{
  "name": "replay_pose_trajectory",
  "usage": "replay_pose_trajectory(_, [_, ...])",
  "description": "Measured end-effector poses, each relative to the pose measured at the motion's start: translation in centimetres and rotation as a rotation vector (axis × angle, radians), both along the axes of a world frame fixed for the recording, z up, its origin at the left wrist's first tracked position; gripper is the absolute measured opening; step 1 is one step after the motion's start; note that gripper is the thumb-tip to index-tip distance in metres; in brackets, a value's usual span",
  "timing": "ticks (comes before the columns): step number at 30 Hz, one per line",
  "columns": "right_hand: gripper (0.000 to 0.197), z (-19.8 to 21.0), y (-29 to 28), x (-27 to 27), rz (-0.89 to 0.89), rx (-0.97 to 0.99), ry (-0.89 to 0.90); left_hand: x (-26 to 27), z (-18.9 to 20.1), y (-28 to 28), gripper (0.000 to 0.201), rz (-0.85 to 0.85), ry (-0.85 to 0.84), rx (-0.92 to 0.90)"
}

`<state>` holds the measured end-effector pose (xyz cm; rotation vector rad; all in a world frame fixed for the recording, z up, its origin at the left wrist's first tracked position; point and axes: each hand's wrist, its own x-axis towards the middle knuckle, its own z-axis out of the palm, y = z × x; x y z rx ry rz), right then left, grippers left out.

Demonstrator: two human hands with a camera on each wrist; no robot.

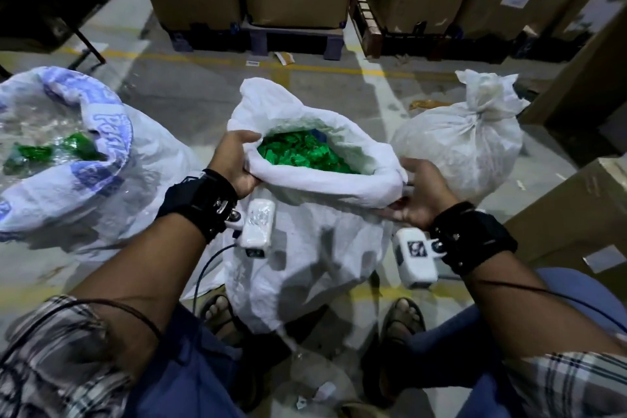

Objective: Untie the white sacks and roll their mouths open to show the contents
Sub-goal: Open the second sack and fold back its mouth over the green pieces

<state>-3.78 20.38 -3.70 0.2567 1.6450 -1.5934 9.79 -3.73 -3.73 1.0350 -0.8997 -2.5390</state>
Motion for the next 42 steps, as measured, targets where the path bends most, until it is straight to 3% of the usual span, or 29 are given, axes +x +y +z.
replay_pose_trajectory(2, [0.056, -0.7, 0.6, 1.0, 0.21, 0.405, 0.332, -1.1, -1.1, 0.0, 0.051, 0.067, -0.155, -0.195])
replay_pose_trajectory(4, [0.071, -1.4, 0.9, 1.6, 0.328, 0.626, 0.58, -1.8, -2.3, -0.1, 0.085, 0.008, -0.474, -0.542])
replay_pose_trajectory(6, [0.067, -1.9, 0.8, 1.7, 0.342, 0.61, 0.541, -1.6, -2.9, -0.2, 0.112, -0.248, -0.757, -0.856])
replay_pose_trajectory(7, [0.061, -2.3, 0.7, 1.5, 0.333, 0.563, 0.466, -1.4, -3.1, -0.1, 0.115, -0.342, -0.829, -0.955])
replay_pose_trajectory(9, [0.04, -2.9, 0.5, 1.1, 0.278, 0.454, 0.312, -1.0, -3.7, 0.1, 0.112, -0.377, -0.834, -1.021])
replay_pose_trajectory(13, [0.014, -3.6, 0.0, -0.1, 0.041, 0.117, -0.017, -1.1, -3.8, -0.9, 0.093, -0.302, -0.661, -0.933])
replay_pose_trajectory(14, [0.012, -3.6, 0.0, -0.4, 0.004, 0.034, -0.11, -1.2, -3.6, -0.9, 0.081, -0.258, -0.631, -0.918])
replay_pose_trajectory(17, [0.016, -3.4, 0.1, -1.0, -0.132, -0.165, -0.288, -1.4, -2.7, -1.2, 0.017, -0.112, -0.501, -0.702])
replay_pose_trajectory(19, [0.019, -3.2, 0.0, -1.1, -0.193, -0.232, -0.291, -1.1, -2.5, -2.2, 0.018, -0.122, -0.53, -0.642])
replay_pose_trajectory(23, [0.011, -3.3, -0.2, -1.0, -0.248, -0.271, -0.301, -0.6, -3.0, -3.4, 0.026, -0.252, -0.653, -0.848])
replay_pose_trajectory(25, [0.012, -3.3, -0.6, -0.9, -0.277, -0.239, -0.293, -0.7, -3.2, -3.3, 0.015, -0.263, -0.616, -0.797])
replay_pose_trajectory(28, [0.017, -3.4, -1.0, -0.8, -0.281, -0.135, -0.244, -0.9, -3.3, -3.2, 0.019, -0.189, -0.538, -0.631])
replay_pose_trajectory(33, [0.017, -3.5, -1.5, 0.2, -0.323, -0.07, -0.165, -1.4, -4.5, -1.8, 0.018, -0.143, -0.516, -0.63])
replay_pose_trajectory(35, [0.021, -3.3, -1.6, 0.4, -0.345, -0.1, -0.175, -1.5, -4.6, -1.3, 0.022, -0.129, -0.442, -0.555])
replay_pose_trajectory(40, [0.031, -2.9, -0.5, -0.3, -0.321, -0.093, -0.225, -1.0, -2.4, -2.3, 0.038, 0.133, -0.055, -0.037])
replay_pose_trajectory(42, [0.03, -2.9, -0.4, -0.6, -0.324, -0.088, -0.203, -0.4, -1.3, -2.8, 0.034, 0.117, -0.018, -0.087])
